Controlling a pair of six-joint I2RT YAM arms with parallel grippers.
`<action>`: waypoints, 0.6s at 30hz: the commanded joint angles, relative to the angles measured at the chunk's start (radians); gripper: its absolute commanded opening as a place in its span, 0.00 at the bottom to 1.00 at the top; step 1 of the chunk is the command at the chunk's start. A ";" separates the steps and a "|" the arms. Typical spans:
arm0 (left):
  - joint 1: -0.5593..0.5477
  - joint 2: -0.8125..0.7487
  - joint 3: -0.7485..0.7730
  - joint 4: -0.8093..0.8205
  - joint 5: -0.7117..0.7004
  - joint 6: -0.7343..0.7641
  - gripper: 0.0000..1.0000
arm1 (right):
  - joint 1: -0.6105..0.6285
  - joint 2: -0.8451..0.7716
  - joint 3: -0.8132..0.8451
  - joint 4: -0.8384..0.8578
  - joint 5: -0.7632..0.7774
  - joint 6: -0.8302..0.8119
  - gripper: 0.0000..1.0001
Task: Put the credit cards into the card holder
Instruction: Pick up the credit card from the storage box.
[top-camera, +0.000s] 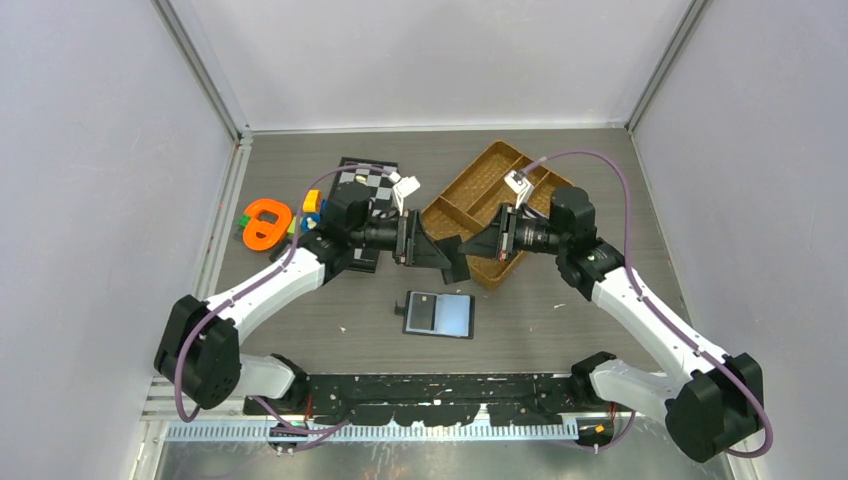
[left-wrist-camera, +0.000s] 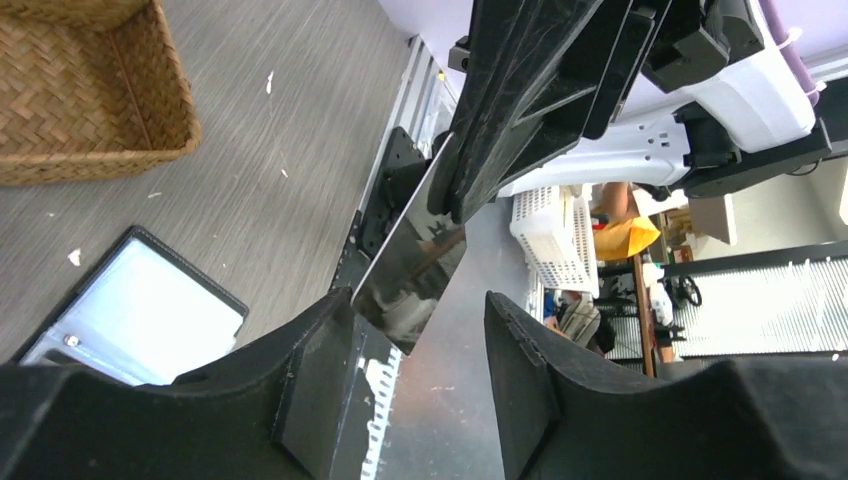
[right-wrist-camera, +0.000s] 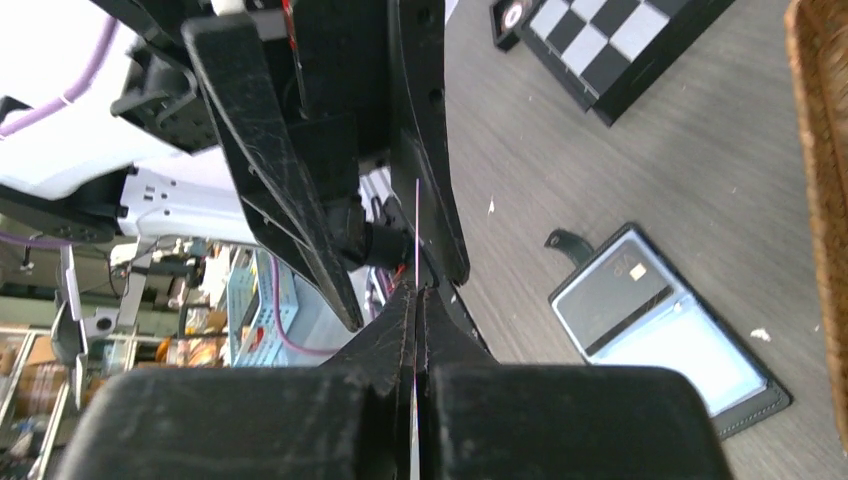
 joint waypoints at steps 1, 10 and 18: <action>-0.002 -0.039 -0.058 0.296 -0.029 -0.188 0.50 | 0.005 -0.047 -0.027 0.206 0.079 0.081 0.01; -0.002 -0.053 -0.142 0.414 -0.072 -0.280 0.01 | 0.005 -0.069 -0.043 0.181 0.129 0.081 0.01; -0.003 -0.058 -0.092 -0.160 -0.180 0.075 0.00 | 0.005 -0.096 0.002 -0.301 0.358 -0.059 0.54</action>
